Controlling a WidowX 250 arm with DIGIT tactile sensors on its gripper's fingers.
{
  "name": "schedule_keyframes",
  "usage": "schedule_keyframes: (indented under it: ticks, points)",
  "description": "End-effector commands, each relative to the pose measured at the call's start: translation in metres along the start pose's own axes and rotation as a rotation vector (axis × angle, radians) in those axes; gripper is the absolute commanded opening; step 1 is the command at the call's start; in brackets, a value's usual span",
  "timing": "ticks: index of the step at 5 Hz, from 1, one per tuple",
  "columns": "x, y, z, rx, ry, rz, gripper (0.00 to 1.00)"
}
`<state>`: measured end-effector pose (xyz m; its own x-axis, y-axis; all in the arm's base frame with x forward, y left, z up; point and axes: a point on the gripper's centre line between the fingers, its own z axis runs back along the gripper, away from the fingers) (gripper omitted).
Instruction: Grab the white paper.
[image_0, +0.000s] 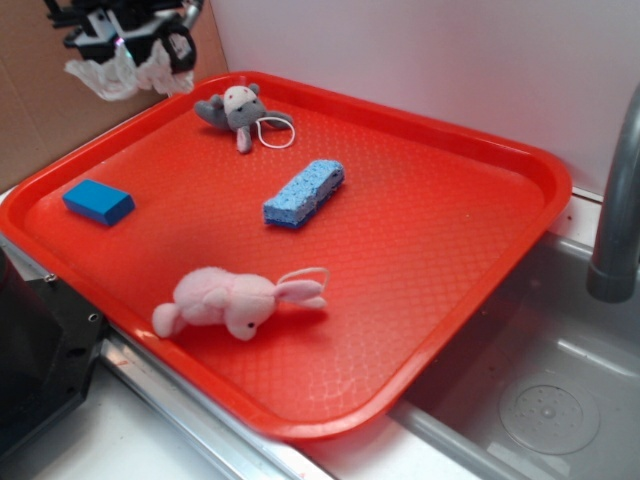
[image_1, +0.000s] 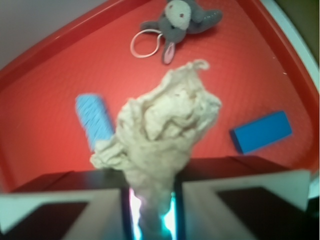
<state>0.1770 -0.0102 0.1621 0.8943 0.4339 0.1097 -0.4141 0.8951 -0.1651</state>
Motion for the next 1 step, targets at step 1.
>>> schedule_keyframes:
  ticks: [1]
  points:
    - [-0.0243,-0.0022,0.0324,-0.009,-0.063,-0.043,0.0]
